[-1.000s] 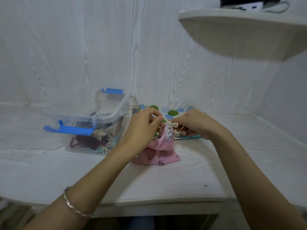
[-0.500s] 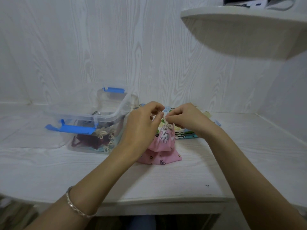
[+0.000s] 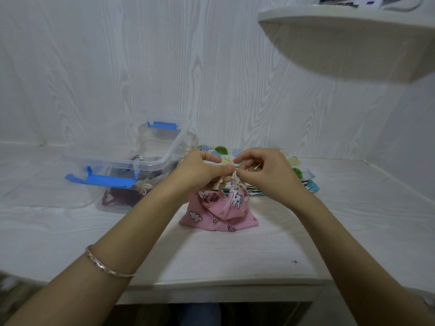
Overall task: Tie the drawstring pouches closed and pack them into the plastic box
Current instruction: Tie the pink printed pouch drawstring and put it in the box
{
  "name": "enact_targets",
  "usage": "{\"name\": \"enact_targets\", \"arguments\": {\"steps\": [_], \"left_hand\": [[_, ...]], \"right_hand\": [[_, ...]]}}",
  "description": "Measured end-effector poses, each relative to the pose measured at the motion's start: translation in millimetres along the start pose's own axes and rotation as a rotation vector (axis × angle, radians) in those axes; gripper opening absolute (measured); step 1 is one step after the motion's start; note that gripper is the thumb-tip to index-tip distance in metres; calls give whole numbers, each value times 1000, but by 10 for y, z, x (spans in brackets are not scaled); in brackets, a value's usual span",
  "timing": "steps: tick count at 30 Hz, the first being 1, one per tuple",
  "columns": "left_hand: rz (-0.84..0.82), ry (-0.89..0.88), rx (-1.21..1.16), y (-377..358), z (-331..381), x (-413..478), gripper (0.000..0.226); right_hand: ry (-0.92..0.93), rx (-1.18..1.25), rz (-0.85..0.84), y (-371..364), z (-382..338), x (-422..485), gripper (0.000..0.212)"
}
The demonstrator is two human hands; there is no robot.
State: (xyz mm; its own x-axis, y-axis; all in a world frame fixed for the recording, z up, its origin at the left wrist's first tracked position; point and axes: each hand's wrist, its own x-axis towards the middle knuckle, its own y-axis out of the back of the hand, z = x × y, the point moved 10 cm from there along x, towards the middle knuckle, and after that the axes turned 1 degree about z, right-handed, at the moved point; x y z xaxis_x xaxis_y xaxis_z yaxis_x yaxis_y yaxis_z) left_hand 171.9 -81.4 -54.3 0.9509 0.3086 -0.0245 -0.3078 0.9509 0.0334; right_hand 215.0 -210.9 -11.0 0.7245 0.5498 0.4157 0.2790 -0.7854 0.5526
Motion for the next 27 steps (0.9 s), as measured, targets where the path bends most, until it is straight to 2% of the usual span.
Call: {"name": "enact_targets", "arguments": {"steps": [5,10,14,16,18,22,27], "left_hand": [[-140,60,-24,-87,-17,30,34],[-348,86,58,-258,8,-21,10],[-493,121,100,-356,-41,-27,29],[-539,136,97,-406,-52,-51,26],[-573,139,95,-463,-34,-74,17],[-610,137,111,-487,-26,-94,21],[-570,197,131,-474,-105,-103,17]], "right_hand": [[93,-140,-60,-15,-58,-34,15],[124,-167,-117,-43,-84,-46,16],[167,-269,-130,-43,-159,-43,9],[192,-328,-160,-75,-204,-48,8],[203,-327,-168,-86,-229,-52,9],[259,-305,-112,-57,-276,-71,17],[303,-382,-154,-120,-328,-96,17]]}}
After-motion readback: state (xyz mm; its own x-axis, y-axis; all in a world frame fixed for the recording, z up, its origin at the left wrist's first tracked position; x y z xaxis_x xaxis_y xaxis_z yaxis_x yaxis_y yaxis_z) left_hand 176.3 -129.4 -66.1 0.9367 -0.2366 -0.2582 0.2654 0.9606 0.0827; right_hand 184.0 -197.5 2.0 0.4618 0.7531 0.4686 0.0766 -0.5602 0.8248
